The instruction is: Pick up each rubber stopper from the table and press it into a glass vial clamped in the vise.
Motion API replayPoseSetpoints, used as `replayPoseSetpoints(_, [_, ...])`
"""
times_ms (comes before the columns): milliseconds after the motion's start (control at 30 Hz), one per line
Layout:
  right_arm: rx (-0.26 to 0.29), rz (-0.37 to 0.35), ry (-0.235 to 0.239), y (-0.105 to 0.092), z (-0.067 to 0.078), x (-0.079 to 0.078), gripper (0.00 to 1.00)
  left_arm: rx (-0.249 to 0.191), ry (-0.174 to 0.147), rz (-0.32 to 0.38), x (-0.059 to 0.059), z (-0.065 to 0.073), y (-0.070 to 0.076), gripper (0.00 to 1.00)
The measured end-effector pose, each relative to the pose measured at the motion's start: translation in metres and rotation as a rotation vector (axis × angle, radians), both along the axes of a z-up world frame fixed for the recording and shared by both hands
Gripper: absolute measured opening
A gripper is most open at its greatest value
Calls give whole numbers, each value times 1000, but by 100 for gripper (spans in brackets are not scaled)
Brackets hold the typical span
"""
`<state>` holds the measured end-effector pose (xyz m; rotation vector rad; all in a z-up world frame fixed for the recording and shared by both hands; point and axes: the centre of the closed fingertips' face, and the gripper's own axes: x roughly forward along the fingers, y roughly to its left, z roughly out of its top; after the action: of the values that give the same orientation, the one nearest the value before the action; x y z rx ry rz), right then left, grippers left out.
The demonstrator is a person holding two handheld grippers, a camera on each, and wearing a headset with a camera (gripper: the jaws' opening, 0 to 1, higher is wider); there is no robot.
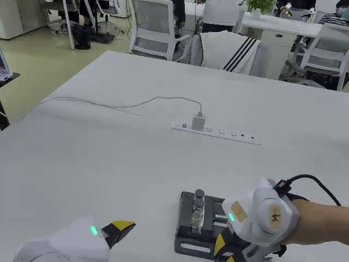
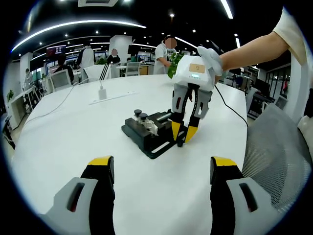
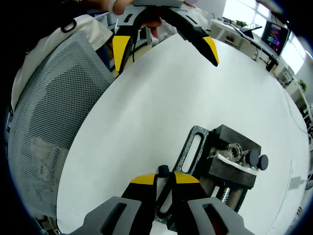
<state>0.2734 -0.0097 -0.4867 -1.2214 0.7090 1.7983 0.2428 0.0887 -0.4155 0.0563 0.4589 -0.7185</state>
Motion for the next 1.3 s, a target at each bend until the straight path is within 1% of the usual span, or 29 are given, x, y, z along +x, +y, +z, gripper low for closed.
replayPoseSetpoints(200, [0,-20,1,-2,0,-1,7,0,0,-17,-1,0,-5,78])
replayPoseSetpoints(267, [-2,-25,-4,-2,1,-1,7,-1,-2,-28,-1,0,-7,76])
replayPoseSetpoints(333, [0,-42,-6,-2,5,1,7,-8,13,-34,-2,-1,-9,74])
replayPoseSetpoints(367, [-1,-107,9,-2,8,0,7,-7,12,-38,-2,-1,-11,74])
replayPoseSetpoints(400, [-18,-127,21,-4,9,-1,7,-5,9,-46,-2,-1,-12,73])
replayPoseSetpoints(467, [-15,-123,2,-5,13,1,7,-12,7,-63,-2,1,-16,71])
replayPoseSetpoints(500, [-23,-140,2,-6,14,1,7,-12,-6,-73,-2,2,-18,68])
replayPoseSetpoints(533, [-47,-185,13,-10,16,0,7,-6,-10,-84,-1,3,-20,67])
replayPoseSetpoints(567, [-48,-195,11,-10,17,0,7,-5,-10,-93,-1,3,-23,67])
replayPoseSetpoints(600, [-44,-189,8,-10,19,0,7,-3,-8,-100,-1,3,-25,67])
replayPoseSetpoints(667, [-47,-209,11,-12,25,-2,6,11,-13,-121,1,3,-30,66])
replayPoseSetpoints(700, [-51,-228,14,-13,28,-2,6,26,-20,-136,2,3,-32,63])
replayPoseSetpoints(867, [-57,-261,19,-13,39,-6,6,70,-39,-200,5,4,-46,59])
replayPoseSetpoints(1000, [-50,-276,28,-11,46,-11,6,99,-41,-248,5,0,-55,53])
replayPoseSetpoints(1100, [-46,-280,36,-9,49,-17,6,119,-44,-286,3,-2,-62,49])
replayPoseSetpoints(1133, [-47,-278,37,-9,49,-19,6,136,-48,-304,3,-2,-65,47])
replayPoseSetpoints(1200, [-48,-268,36,-9,50,-23,6,162,-62,-332,2,-3,-69,43])
replayPoseSetpoints(1267, [-47,-259,34,-8,51,-25,6,174,-71,-354,1,-2,-73,40])
replayPoseSetpoints(1300, [-49,-252,32,-8,51,-27,6,203,-82,-373,1,-3,-74,38])
